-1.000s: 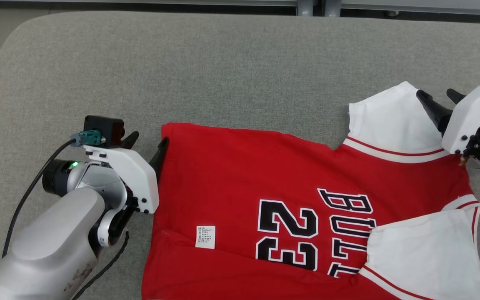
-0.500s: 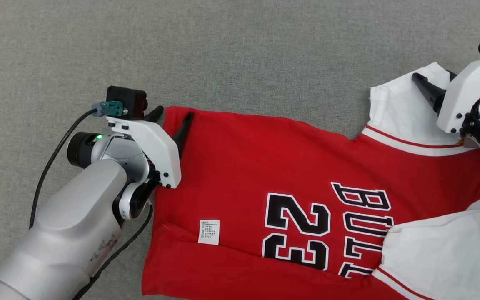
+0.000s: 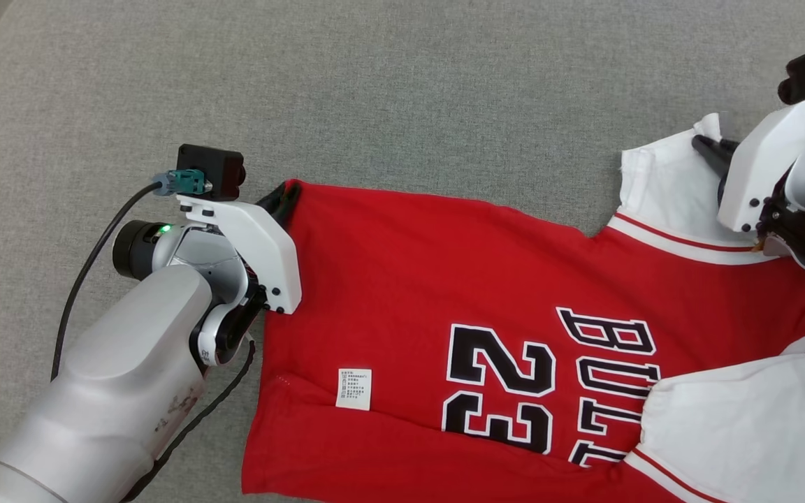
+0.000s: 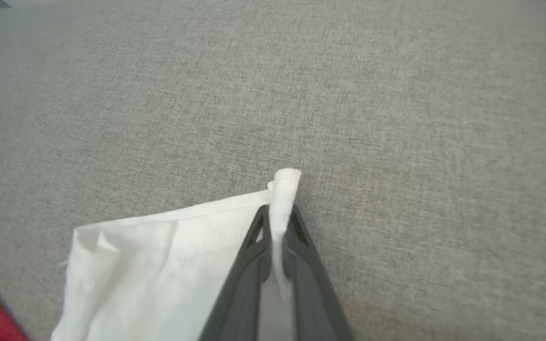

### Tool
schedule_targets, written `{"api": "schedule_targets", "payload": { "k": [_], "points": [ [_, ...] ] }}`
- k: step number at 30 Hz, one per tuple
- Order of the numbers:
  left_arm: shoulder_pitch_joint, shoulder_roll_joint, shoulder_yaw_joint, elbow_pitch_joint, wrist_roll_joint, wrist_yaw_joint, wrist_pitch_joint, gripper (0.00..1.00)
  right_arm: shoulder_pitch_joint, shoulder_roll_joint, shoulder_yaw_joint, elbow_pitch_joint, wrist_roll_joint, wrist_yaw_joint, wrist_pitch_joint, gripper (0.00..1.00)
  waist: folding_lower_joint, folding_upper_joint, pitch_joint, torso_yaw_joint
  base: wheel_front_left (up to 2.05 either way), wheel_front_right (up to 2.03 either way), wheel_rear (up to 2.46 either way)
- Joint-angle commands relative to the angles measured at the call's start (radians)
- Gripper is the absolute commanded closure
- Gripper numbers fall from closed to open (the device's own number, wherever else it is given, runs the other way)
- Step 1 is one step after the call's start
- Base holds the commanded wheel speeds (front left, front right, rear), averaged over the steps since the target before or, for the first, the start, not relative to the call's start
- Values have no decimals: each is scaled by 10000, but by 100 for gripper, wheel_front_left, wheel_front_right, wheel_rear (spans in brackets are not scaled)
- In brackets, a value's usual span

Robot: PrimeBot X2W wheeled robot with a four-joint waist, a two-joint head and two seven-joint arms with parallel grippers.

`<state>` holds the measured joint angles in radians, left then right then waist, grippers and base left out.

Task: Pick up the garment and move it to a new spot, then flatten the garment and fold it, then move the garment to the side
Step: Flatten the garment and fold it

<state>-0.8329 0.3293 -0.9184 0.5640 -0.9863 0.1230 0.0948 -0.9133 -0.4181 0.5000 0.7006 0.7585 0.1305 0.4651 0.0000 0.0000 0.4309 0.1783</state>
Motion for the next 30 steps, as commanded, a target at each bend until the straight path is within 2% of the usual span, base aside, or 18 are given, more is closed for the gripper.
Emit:
{"api": "schedule_targets", "payload": {
  "k": [1, 9, 19, 22, 30],
  "points": [
    [-49, 28, 26, 63, 33, -65, -107, 100, 108, 7, 201, 177, 113, 4, -25, 100, 0, 0, -22, 8, 0, 0, 0],
    [-94, 204, 29, 117, 1, -146, -104, 100, -212, -136, 614, 334, 415, 4, -944, 100, 0, 0, -324, -75, 0, 0, 0],
    [189, 605, -54, -193, -158, -294, 231, 100, -357, -185, 976, 517, 925, 4, -1502, 100, 0, 0, -733, -273, 0, 0, 0],
    [261, 790, -48, -307, -445, -474, 704, 100, -304, -142, 1136, 483, 1147, 4, -1477, 100, 0, 0, -955, -370, 0, 0, 0],
    [362, 1605, -56, -625, -1603, -1062, 3013, 100, 61, -119, 1737, 257, 1855, 4, -1110, 100, 0, 0, -1781, -699, 0, 0, 0]
  ]
}}
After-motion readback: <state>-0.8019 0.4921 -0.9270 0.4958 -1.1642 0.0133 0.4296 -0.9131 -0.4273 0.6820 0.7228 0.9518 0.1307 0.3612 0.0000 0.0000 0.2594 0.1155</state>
